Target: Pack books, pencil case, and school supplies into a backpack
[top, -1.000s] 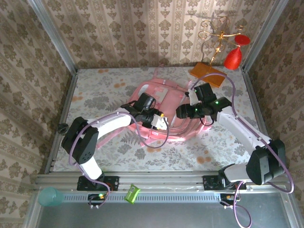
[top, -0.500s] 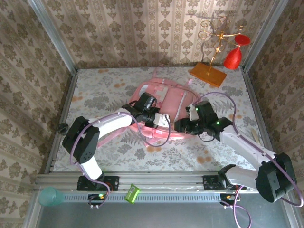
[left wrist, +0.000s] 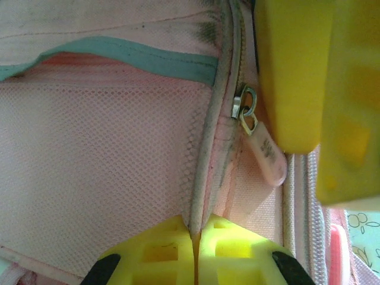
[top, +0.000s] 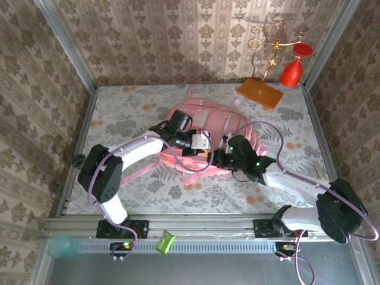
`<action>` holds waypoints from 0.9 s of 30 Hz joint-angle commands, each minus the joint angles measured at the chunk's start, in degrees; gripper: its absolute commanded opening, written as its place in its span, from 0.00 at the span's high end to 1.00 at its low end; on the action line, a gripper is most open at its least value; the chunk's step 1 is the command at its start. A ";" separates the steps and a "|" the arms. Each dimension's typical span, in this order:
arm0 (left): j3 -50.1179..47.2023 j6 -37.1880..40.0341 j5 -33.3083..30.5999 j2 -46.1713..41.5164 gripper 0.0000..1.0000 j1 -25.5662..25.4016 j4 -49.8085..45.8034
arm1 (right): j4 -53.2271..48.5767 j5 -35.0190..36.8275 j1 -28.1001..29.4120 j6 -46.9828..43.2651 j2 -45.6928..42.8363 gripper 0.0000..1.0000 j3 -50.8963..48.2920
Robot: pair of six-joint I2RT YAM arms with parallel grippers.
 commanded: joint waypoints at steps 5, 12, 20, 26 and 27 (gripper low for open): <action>1.94 -1.99 4.64 0.57 1.00 0.18 -2.65 | -0.45 24.56 6.11 -0.37 0.67 0.61 0.57; 1.97 -1.08 4.78 0.62 1.00 0.09 -3.71 | 5.16 27.36 7.22 -1.29 4.74 0.63 0.79; 2.33 0.06 3.28 0.87 1.00 0.11 -5.02 | -0.76 35.28 9.26 0.04 6.46 0.74 3.06; 1.46 2.66 0.93 0.90 1.00 0.20 -6.02 | -1.60 35.61 9.06 -1.96 3.58 0.95 1.03; 1.36 3.08 0.21 0.88 1.00 0.34 -6.13 | -1.86 35.35 8.99 -2.74 2.79 0.98 0.51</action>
